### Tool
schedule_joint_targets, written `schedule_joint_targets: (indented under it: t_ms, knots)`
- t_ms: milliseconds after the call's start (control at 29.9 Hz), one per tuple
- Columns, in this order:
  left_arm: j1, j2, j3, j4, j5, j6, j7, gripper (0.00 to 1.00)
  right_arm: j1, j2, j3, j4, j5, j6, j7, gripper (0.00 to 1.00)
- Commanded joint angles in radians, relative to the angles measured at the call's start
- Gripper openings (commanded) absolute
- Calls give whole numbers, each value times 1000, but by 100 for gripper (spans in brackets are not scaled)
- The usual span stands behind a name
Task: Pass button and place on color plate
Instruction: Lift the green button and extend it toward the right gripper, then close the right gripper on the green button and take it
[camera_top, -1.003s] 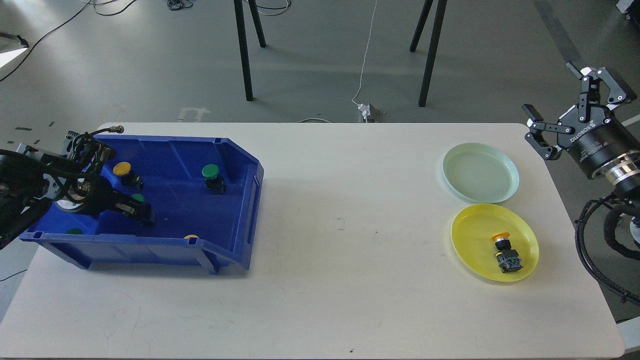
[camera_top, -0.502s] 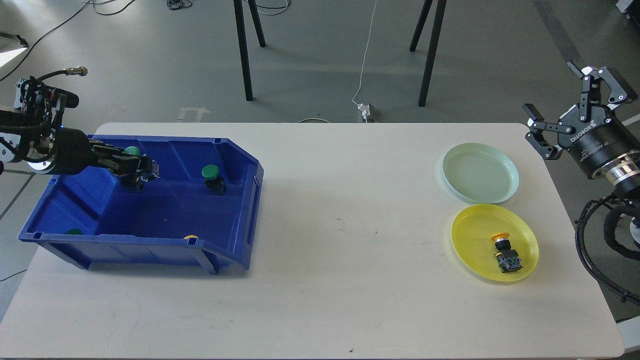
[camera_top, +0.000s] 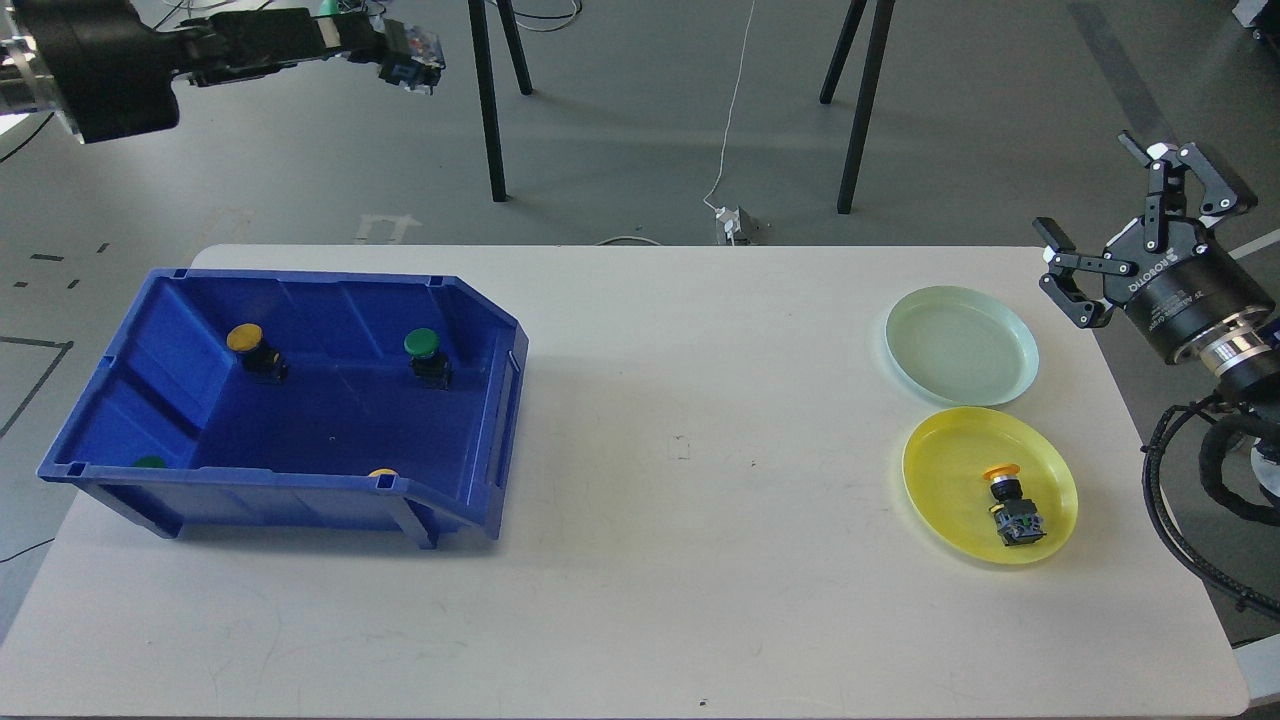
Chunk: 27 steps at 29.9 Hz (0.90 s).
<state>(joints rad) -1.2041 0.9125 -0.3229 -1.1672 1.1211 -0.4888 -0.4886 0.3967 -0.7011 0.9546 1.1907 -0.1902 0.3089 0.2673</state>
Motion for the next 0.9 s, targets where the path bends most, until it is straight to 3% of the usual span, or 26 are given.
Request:
schedule_joint_targets:
  t_ms: [0,134,234,468,869]
  knots:
    - [47,-206,4,105,-50,0,0,21,62,-3,-89,18,-2,1,0,96]
    - [113,-386,1,227,-49,0,0,21,135,9,-213,20,0,18,6,96]
    - [171,-443,1,259,-43,0,0,21,191,61,-318,21,0,58,12,96]
    - [187,-443,-13,261,-44,0,0,21,283,167,-453,0,-2,62,13,96]
    - [189,-446,-15,264,-46,0,0,21,341,448,-453,-172,-2,68,55,96]
